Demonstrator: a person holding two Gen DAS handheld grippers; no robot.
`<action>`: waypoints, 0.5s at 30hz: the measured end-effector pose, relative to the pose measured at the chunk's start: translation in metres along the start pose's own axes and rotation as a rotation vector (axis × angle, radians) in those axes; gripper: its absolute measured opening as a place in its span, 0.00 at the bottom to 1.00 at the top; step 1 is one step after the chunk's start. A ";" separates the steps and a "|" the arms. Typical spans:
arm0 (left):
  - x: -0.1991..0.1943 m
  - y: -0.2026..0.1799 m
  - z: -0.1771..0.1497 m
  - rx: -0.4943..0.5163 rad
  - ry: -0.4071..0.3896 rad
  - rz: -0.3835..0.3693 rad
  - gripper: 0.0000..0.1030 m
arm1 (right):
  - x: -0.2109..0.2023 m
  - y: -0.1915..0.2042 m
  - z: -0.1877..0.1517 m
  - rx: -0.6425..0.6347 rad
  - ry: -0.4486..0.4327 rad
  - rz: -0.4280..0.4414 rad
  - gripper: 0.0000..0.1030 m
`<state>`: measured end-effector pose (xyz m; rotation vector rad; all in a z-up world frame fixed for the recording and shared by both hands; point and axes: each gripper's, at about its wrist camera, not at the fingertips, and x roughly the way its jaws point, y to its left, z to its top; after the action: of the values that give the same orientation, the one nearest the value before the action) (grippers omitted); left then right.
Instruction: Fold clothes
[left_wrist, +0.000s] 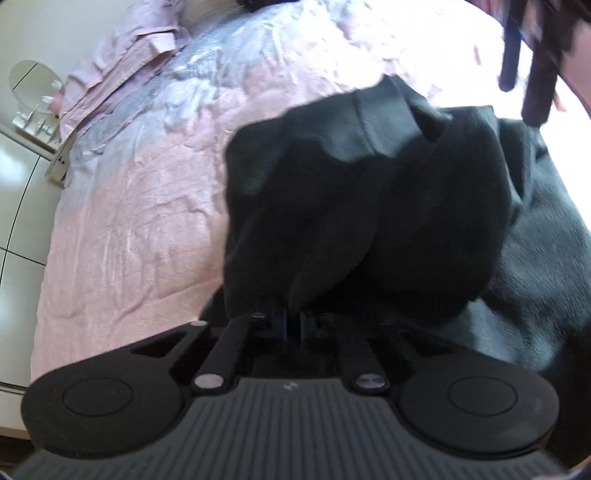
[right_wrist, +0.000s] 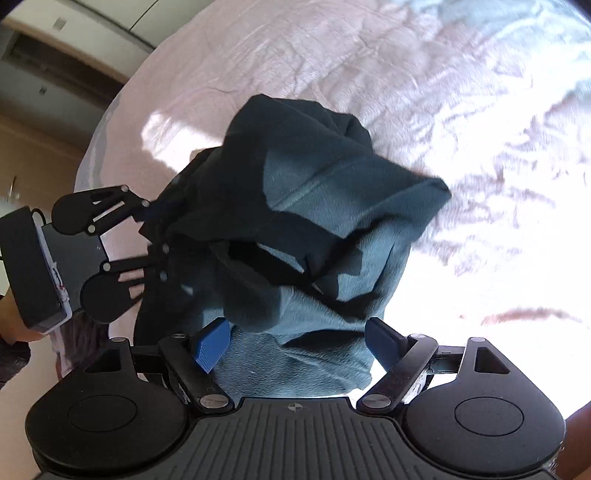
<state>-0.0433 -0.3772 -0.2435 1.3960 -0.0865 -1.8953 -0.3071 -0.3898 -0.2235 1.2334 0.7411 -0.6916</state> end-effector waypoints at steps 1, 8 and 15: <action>-0.010 0.022 0.004 -0.094 -0.033 0.016 0.06 | 0.004 0.000 -0.005 0.044 -0.010 0.011 0.83; -0.072 0.117 0.015 -0.340 -0.126 0.118 0.05 | 0.028 0.011 -0.004 0.246 -0.158 0.133 0.90; -0.088 0.122 0.001 -0.368 -0.091 0.184 0.00 | 0.046 0.013 0.010 0.200 -0.199 -0.050 0.41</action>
<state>0.0301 -0.4106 -0.1165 1.0185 0.0844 -1.7177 -0.2689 -0.4004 -0.2516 1.3075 0.5489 -0.9335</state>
